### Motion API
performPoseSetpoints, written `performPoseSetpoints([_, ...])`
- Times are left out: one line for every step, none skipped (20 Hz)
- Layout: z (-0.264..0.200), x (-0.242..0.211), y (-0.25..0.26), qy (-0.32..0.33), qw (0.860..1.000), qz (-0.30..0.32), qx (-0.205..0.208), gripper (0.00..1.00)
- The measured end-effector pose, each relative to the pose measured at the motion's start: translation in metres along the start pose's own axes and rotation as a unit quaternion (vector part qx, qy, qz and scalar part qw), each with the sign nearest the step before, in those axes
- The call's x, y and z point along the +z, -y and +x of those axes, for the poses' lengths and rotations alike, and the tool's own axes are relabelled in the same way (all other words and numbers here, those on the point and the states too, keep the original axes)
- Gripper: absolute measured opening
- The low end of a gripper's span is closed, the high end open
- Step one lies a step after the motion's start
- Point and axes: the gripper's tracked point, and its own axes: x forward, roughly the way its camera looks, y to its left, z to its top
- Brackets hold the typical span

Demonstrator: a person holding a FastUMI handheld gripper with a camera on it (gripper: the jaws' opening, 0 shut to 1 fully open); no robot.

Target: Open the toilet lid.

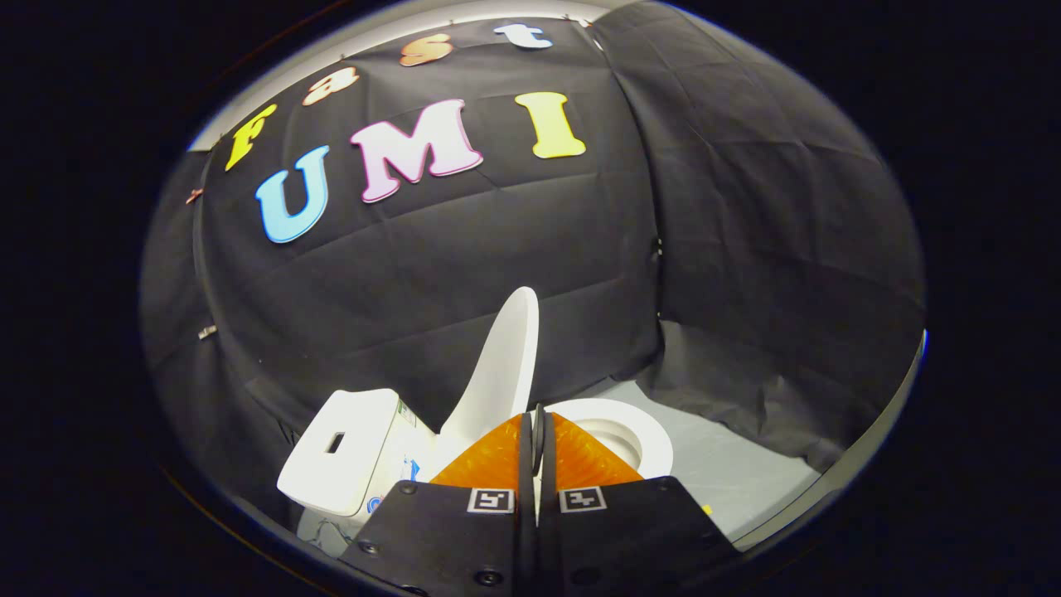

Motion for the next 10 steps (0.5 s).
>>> performPoseSetpoints([-0.006,0.002,-0.011,0.007,1.000,-0.019,0.000,0.06])
performPoseSetpoints([-0.010,0.005,-0.023,0.014,0.999,-0.038,0.001,0.06])
performPoseSetpoints([-0.015,0.005,-0.035,0.022,0.998,-0.057,0.003,0.06])
performPoseSetpoints([-0.019,0.007,-0.047,0.029,0.997,-0.075,0.006,0.06])
performPoseSetpoints([-0.021,0.010,-0.057,0.035,0.995,-0.090,0.008,0.06])
performPoseSetpoints([-0.022,0.011,-0.066,0.038,0.994,-0.100,0.005,0.06])
performPoseSetpoints([-0.025,0.011,-0.075,0.039,0.994,-0.107,0.004,0.06])
performPoseSetpoints([-0.027,0.011,-0.085,0.041,0.993,-0.113,0.006,0.06])
performPoseSetpoints([-0.029,0.012,-0.097,0.043,0.992,-0.119,0.013,0.06])
performPoseSetpoints([-0.032,0.012,-0.109,0.047,0.991,-0.127,0.019,0.06])
